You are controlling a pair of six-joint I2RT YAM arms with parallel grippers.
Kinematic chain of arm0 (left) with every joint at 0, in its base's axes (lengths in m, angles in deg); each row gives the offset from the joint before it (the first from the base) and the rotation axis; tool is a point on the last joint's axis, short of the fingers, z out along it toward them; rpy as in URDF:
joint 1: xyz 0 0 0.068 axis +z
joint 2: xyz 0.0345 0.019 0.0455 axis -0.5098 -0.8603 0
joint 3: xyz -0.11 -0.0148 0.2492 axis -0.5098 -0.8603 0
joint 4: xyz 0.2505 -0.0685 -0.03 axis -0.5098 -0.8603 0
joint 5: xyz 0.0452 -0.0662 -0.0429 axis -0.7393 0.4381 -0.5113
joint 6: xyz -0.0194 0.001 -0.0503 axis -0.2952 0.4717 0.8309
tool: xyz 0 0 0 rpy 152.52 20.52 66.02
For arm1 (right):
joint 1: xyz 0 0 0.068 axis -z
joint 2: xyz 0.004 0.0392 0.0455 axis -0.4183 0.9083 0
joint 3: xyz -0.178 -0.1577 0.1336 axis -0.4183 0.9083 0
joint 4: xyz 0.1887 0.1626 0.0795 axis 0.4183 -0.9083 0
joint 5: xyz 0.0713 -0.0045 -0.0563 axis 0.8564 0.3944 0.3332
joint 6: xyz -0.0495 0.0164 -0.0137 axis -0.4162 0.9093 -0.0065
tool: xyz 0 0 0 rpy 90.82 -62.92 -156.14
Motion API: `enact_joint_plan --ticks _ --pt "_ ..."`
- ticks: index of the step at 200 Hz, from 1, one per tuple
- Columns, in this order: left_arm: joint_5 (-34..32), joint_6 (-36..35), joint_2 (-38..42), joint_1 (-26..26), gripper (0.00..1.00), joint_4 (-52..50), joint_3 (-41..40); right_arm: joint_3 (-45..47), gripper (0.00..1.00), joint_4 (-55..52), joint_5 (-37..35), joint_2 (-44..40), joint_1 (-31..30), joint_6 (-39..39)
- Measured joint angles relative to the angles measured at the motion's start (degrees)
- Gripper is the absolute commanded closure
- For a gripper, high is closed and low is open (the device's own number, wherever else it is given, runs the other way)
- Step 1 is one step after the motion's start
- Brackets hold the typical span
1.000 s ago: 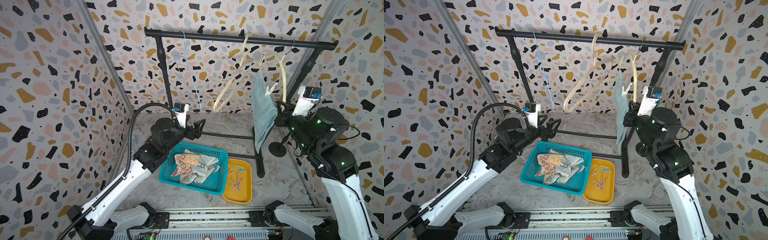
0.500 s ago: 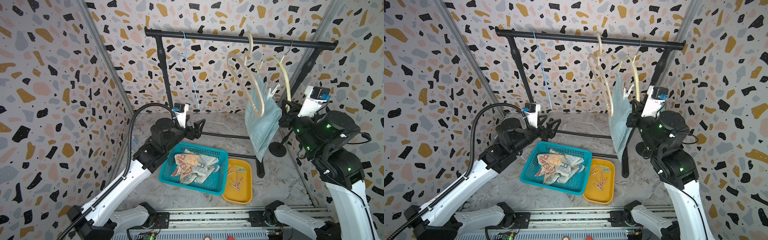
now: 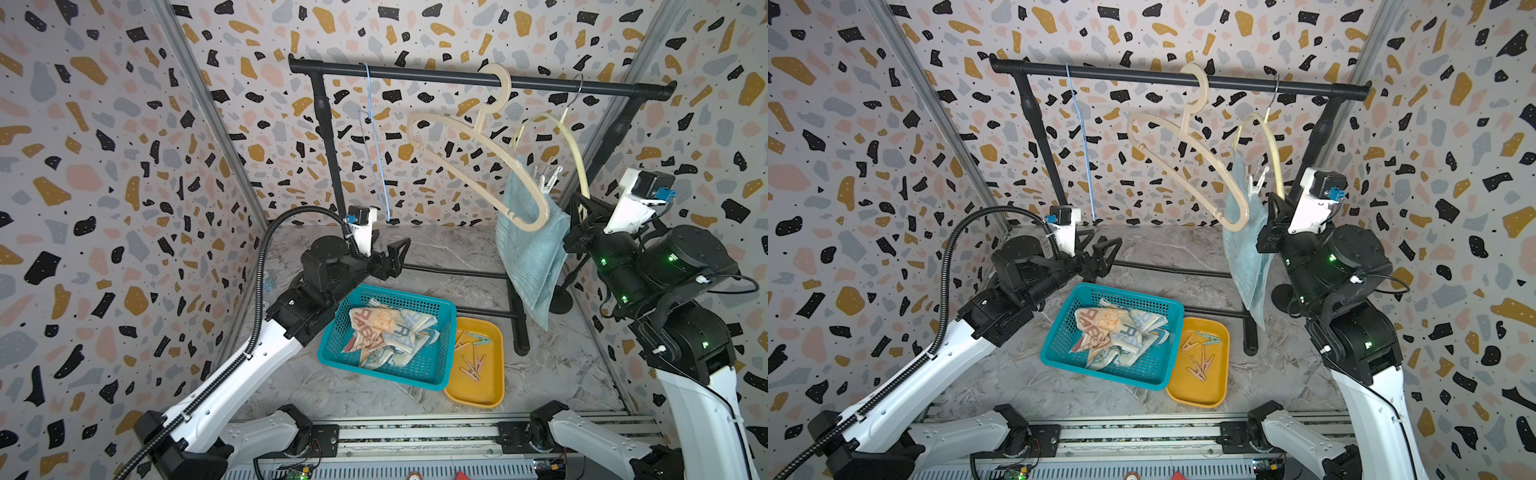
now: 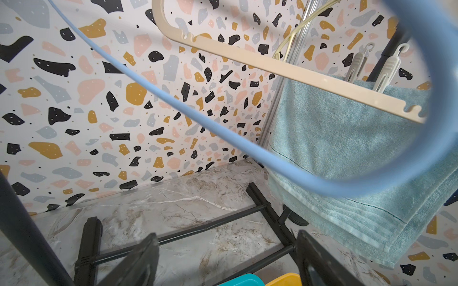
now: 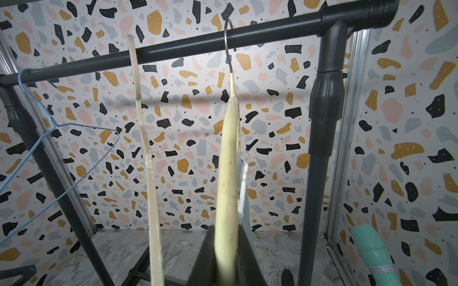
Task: Remove the clothespins securing towels to the hanger
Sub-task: Pick up the hanger from the clothesline.
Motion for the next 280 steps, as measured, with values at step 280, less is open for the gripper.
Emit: enact_joint_plan --ticks 280 --pt "2.86 -3.69 1.7 0.0 0.2 -7.76 2.03 9.7 1.0 -10.97 16.61 -11.5 0.04 5.49"
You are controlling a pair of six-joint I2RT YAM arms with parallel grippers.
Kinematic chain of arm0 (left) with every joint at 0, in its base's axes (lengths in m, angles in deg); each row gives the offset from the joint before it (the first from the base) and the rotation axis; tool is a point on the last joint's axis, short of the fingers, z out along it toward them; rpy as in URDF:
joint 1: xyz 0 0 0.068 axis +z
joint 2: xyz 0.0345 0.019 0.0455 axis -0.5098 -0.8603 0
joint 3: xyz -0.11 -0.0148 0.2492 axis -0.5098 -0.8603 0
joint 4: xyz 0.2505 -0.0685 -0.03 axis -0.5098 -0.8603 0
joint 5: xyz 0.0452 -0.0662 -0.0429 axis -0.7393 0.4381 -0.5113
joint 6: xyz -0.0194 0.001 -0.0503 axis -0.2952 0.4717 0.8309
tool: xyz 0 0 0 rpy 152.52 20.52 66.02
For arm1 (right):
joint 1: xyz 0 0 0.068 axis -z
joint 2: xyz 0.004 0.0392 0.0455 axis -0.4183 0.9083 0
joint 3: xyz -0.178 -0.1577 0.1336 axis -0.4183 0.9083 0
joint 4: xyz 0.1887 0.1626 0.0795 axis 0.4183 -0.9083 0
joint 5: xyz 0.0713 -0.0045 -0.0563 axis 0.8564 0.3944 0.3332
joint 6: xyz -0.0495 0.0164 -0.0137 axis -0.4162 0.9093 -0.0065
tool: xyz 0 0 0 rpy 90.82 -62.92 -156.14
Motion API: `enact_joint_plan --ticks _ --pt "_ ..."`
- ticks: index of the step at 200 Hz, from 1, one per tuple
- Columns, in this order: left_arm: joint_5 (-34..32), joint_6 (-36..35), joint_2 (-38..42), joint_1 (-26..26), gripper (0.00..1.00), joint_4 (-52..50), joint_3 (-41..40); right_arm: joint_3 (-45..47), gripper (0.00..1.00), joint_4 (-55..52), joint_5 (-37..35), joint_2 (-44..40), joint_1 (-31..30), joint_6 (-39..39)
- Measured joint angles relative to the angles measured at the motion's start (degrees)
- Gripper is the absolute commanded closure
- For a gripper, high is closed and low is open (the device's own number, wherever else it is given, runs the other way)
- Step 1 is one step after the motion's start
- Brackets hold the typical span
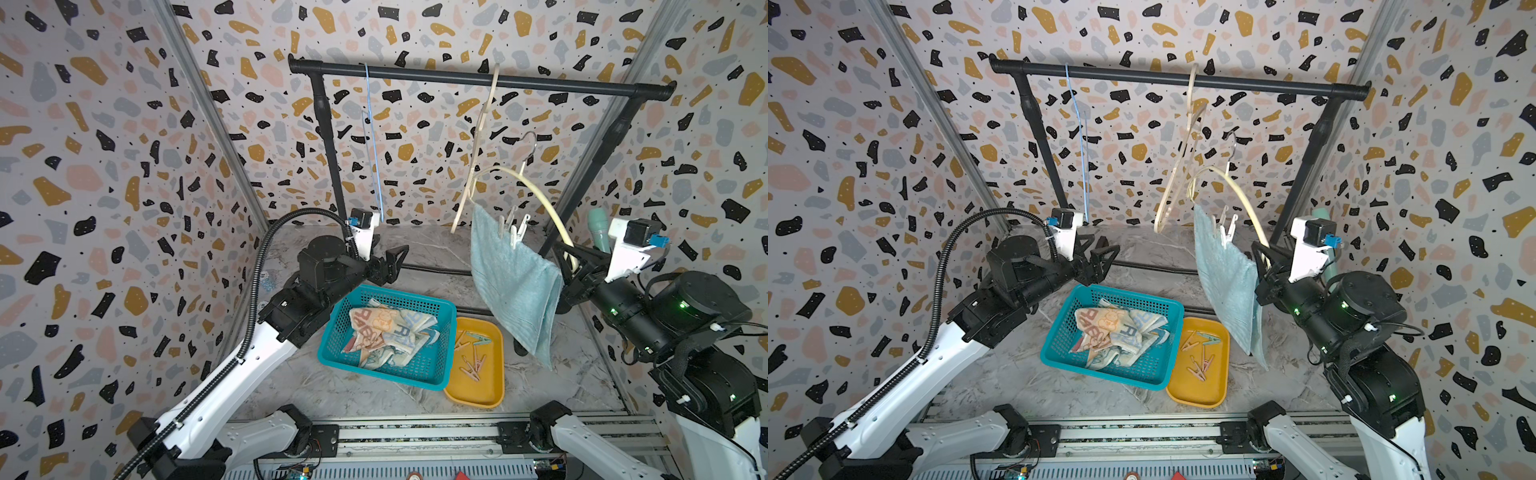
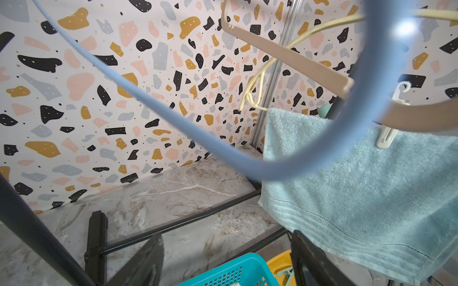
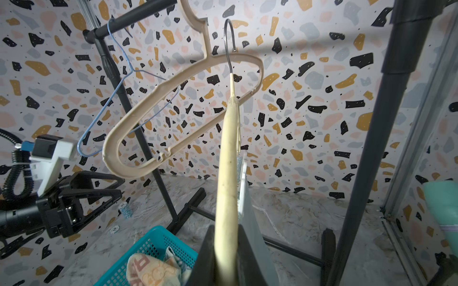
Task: Remove the clothespins securing towels to the hanger
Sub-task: Pick up the hanger from the clothesline.
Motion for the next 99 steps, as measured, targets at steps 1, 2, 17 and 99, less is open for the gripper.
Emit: enact_joint_plan --ticks 1,2,17,99 --pt "0.04 -0.02 0.02 0.0 0.2 -0.09 0.0 0.07 1.0 -0.11 0.11 -0.02 0.0 0.0" --pt "0.09 -0.02 0.07 0.0 0.2 -0.11 0.0 0.09 1.0 -0.17 0.11 -0.04 0.0 0.0" --pt "0.31 -0.28 0.87 0.0 0.2 -2.23 0.28 0.74 1.0 -1.09 2.12 -0.44 0.0 0.11" --pt "1.46 -1.07 3.43 0.0 0.21 -10.75 5.05 3.28 1.0 -0.87 19.3 -1.88 0.0 0.13"
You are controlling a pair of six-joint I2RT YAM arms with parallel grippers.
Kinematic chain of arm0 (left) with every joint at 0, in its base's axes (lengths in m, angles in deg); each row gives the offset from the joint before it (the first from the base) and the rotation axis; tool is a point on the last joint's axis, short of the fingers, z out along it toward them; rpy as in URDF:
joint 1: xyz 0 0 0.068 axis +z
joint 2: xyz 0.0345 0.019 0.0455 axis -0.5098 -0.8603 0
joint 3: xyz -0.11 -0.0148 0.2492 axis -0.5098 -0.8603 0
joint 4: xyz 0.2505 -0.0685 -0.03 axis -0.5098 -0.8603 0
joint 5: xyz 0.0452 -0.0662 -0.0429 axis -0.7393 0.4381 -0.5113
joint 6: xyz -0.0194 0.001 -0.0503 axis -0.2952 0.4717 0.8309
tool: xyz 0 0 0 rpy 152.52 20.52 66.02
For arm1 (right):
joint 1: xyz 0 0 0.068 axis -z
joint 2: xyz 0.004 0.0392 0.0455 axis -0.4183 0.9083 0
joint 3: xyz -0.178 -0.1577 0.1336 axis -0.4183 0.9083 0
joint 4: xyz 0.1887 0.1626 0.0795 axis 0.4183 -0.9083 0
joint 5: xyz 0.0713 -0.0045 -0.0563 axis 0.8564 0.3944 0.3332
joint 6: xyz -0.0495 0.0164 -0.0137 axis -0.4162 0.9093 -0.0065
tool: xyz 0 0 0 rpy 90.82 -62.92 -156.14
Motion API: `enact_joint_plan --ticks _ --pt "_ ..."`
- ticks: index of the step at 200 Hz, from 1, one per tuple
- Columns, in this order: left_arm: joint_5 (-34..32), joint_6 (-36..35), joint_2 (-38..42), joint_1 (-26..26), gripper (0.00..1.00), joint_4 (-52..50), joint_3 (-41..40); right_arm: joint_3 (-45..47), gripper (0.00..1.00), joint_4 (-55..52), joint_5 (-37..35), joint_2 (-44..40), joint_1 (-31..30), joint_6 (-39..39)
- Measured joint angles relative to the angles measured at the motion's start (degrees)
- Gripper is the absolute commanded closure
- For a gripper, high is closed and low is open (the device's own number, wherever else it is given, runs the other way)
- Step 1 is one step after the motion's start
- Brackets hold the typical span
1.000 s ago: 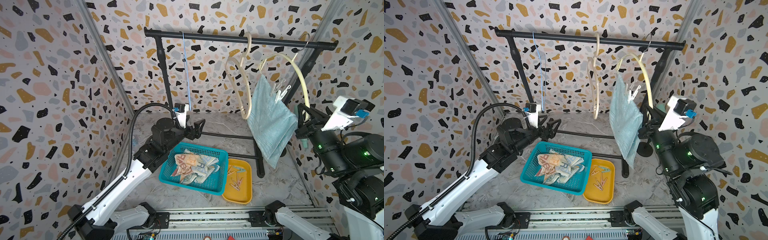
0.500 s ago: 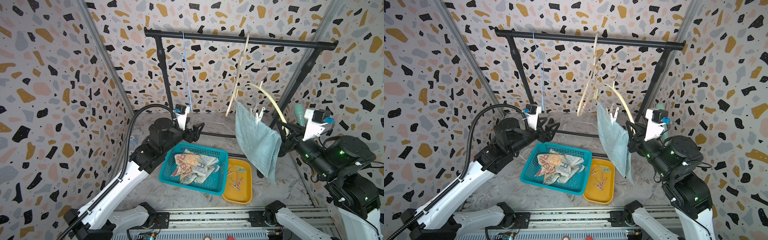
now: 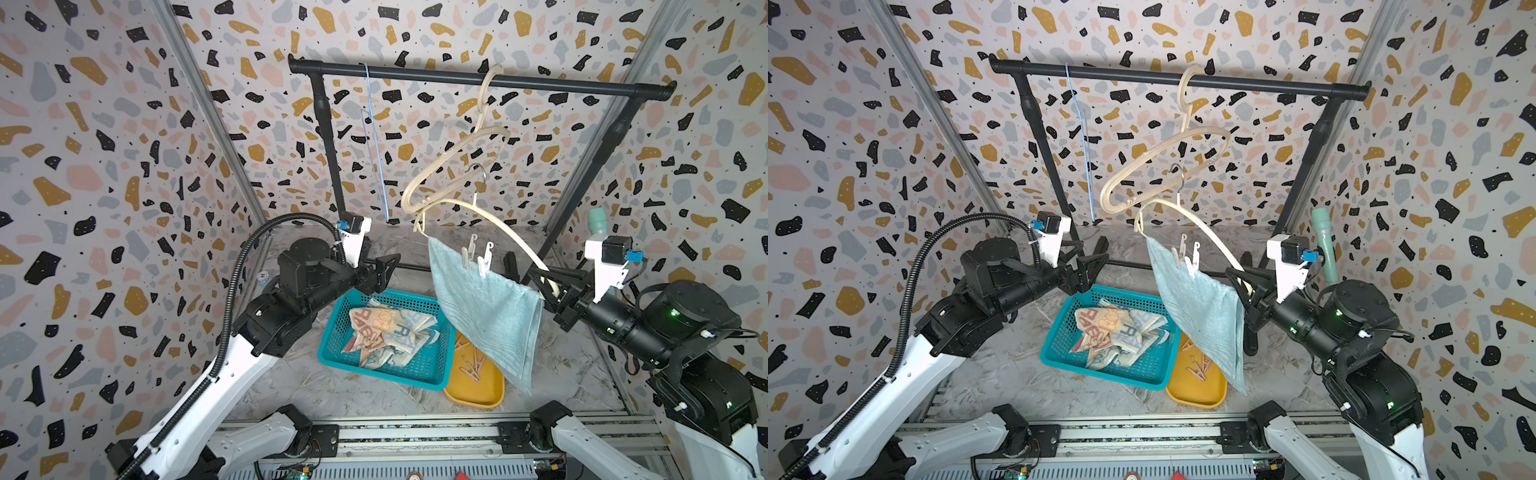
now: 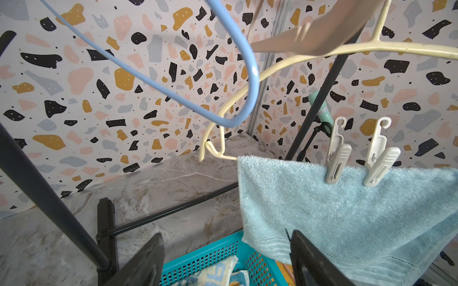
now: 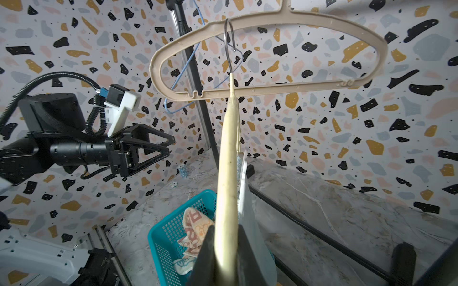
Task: Remove the clothespins securing towels to the hanger
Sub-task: Pick up the hanger from the clothesline.
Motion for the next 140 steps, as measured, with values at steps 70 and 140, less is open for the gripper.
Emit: enact_joint_plan --ticks 70,140 --pt "0.0 0.24 0.74 0.0 0.22 -2.36 1.57 4.42 1.0 7.89 9.9 2.93 0.0 2.08" --pt "-1.73 1.33 0.72 0.0 0.28 -2.75 5.99 9.51 1.0 18.08 16.09 6.86 -0.02 5.6"
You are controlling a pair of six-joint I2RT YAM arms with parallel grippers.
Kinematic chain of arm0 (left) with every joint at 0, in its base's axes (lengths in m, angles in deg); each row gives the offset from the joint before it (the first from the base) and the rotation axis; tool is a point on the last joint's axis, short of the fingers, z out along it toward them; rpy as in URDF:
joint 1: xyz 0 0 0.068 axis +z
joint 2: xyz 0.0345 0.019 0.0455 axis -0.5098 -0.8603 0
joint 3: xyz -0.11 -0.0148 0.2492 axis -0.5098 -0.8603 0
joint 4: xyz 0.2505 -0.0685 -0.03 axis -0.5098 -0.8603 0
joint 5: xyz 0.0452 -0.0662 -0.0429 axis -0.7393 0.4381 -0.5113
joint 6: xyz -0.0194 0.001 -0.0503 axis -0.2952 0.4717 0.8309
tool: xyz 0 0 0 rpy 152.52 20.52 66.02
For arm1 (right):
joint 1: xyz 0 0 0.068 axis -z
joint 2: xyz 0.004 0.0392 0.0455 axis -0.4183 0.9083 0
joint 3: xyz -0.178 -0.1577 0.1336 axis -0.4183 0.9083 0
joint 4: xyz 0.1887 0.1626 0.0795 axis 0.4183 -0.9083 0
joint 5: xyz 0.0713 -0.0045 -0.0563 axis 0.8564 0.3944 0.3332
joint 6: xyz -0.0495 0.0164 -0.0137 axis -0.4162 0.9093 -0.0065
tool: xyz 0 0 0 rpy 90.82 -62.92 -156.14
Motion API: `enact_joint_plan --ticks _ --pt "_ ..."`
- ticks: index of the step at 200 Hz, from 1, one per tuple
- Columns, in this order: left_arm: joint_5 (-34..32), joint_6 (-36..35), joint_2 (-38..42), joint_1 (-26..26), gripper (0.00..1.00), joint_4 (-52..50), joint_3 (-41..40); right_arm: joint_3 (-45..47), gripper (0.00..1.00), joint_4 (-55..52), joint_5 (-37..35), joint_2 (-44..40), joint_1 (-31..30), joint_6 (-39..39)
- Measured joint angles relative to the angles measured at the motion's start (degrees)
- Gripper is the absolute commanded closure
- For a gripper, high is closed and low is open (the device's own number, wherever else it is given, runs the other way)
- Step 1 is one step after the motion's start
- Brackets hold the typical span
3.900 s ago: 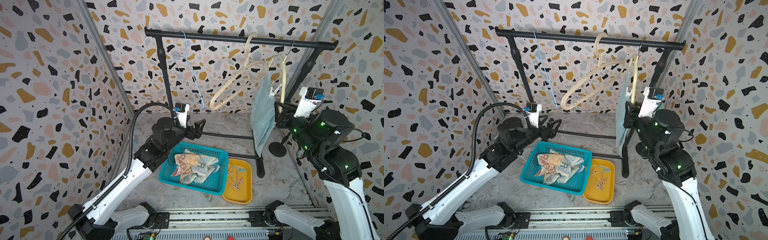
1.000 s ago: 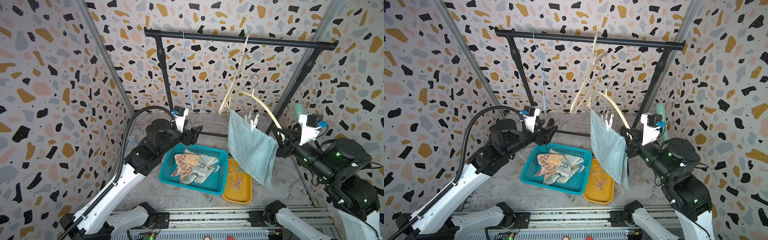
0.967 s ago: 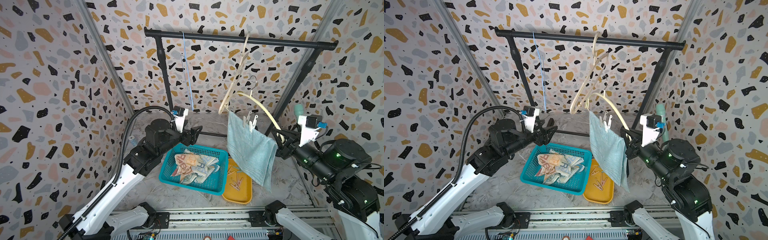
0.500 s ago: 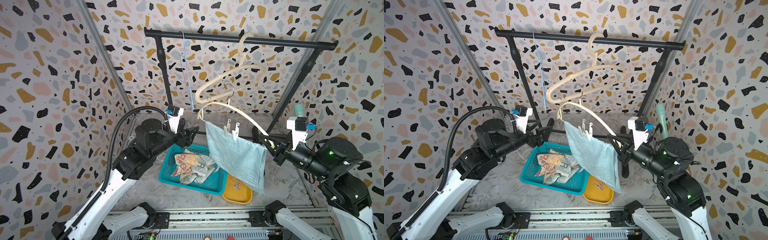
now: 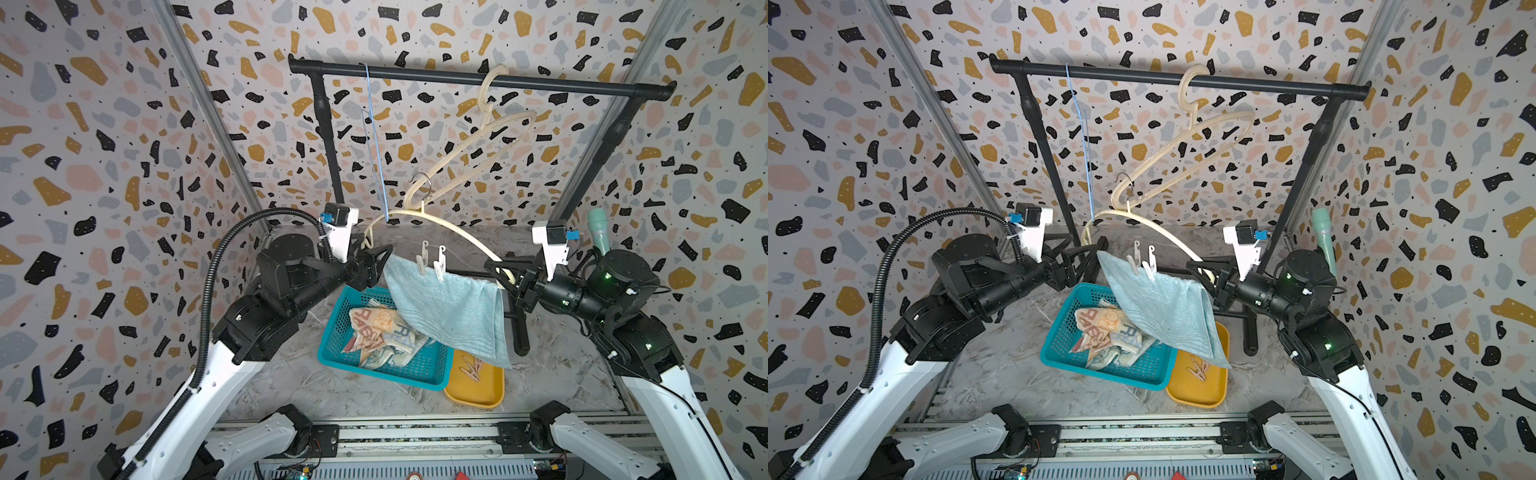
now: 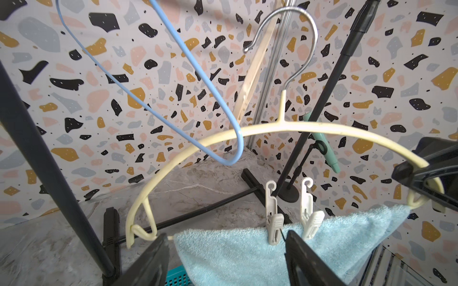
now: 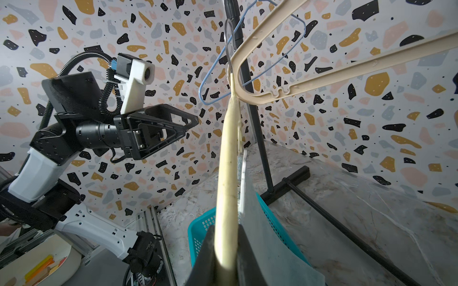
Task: Remove the clothespins securing towels to the hanger
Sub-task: Pick up the hanger from the clothesline.
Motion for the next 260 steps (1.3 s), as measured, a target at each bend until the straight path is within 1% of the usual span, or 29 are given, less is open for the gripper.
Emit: enact_joint_plan --ticks 30,61,82,113,163,205,260 --pt "-0.76 0.0 -1.11 0.0 0.29 -0.02 3.67 0.0 1.0 3.98 1.55 1.84 -1.14 0.96" --pt "-1.7 0.0 -2.47 0.0 0.29 0.0 6.23 -0.04 1.0 6.82 1.79 4.33 -4.57 0.83" --pt "-2.12 0.02 -2.73 0.0 0.29 -0.04 6.19 -0.07 1.0 7.02 0.63 5.62 -6.27 0.26" --pt "-2.84 0.04 -2.8 0.0 0.29 -0.04 5.77 -0.07 1.0 6.97 -0.55 5.64 -6.54 -0.42" --pt "-4.85 0.9 -3.3 0.0 0.29 0.63 5.75 -0.07 1.0 7.32 -0.57 6.12 -7.8 -0.68" --pt "-6.78 1.46 -4.52 0.0 0.3 0.85 5.88 -0.59 1.0 9.44 -0.31 8.57 -9.66 -0.74" --pt "-9.62 2.08 -3.93 0.0 0.35 1.42 4.83 0.79 1.0 12.52 -0.74 9.97 -11.91 -0.66"
